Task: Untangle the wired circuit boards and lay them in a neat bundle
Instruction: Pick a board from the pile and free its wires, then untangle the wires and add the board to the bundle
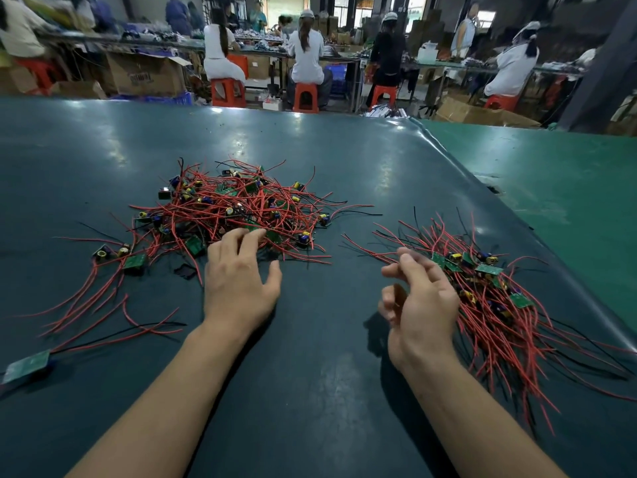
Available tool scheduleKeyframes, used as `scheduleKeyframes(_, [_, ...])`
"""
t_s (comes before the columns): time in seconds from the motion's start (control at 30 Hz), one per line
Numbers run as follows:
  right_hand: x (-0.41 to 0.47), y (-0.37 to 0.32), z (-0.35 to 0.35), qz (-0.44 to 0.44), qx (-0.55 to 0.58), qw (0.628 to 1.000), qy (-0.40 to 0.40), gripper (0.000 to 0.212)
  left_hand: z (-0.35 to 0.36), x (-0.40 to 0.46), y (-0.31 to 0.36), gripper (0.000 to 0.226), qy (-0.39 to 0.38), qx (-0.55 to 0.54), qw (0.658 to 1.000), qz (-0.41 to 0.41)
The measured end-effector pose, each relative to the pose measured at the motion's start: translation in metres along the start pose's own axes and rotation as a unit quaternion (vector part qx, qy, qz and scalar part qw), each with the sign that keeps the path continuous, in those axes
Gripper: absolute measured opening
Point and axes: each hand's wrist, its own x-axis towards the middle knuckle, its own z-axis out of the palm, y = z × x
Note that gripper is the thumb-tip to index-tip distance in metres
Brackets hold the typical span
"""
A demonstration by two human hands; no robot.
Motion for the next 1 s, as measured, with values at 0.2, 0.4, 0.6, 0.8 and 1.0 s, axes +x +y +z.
scheduleKeyframes(0.2, [-0.002, 0.000, 0.001, 0.038, -0.040, 0.995, -0.085, 0.015, 0.006, 0.011, -0.002, 0.062, -0.031, 0.080, 0.996, 0.001])
scheduleKeyframes(0.4, [-0.005, 0.000, 0.001, 0.041, -0.052, 0.989, -0.129, 0.015, -0.002, 0.019, -0.011, 0.043, 0.020, 0.074, 0.997, 0.020])
scheduleKeyframes(0.6, [-0.007, 0.003, 0.002, 0.063, -0.081, 0.982, -0.156, 0.016, -0.002, 0.018, -0.012, 0.030, 0.011, 0.079, 0.997, -0.022])
scheduleKeyframes(0.8, [-0.009, 0.002, 0.002, 0.078, -0.109, 0.975, -0.175, 0.023, -0.008, 0.010, 0.013, 0.022, 0.231, -0.052, 0.964, 0.120])
scheduleKeyframes(1.0, [-0.012, 0.003, 0.005, 0.084, -0.149, 0.950, -0.260, 0.025, -0.019, -0.011, 0.051, 0.007, 0.153, -0.484, 0.860, 0.057])
